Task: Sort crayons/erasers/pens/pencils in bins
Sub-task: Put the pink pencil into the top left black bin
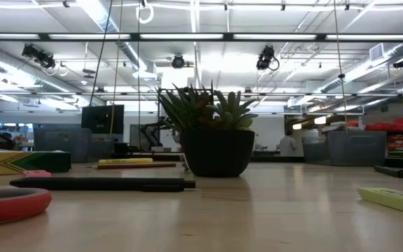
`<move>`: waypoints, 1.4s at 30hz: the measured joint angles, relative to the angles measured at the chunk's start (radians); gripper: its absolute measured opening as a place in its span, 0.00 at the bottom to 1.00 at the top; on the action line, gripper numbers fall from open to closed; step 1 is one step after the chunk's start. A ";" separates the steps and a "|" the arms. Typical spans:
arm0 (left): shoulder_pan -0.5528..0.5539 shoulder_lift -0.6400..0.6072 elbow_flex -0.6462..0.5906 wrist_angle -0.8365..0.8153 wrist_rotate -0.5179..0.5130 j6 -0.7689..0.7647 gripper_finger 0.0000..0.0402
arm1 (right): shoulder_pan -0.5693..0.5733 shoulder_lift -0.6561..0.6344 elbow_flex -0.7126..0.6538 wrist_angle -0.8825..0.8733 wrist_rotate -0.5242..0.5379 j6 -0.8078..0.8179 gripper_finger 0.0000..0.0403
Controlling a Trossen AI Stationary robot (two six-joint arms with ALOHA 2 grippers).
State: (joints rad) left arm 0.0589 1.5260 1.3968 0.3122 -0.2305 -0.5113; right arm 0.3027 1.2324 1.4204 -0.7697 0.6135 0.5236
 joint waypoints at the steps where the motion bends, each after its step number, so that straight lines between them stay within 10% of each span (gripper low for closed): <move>1: 0.000 -0.001 0.000 0.000 -0.001 0.001 0.07 | 0.000 0.000 0.000 0.000 0.000 0.000 0.06; 11: 0.023 -0.001 0.000 -0.004 -0.005 0.008 0.18 | 0.001 0.000 0.000 0.001 -0.046 0.000 0.22; 33: 0.123 -0.175 0.000 -0.371 -0.003 0.108 0.02 | 0.002 -0.013 -0.004 -0.142 -0.047 0.059 0.37; 42: 0.099 -0.172 0.000 -0.651 0.097 -0.034 0.27 | -0.060 -0.012 -0.099 -0.179 -0.281 -0.009 0.37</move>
State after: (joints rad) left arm 0.1578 1.3538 1.3972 -0.3393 -0.1331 -0.5451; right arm 0.2426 1.2201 1.3213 -0.9489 0.3323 0.5150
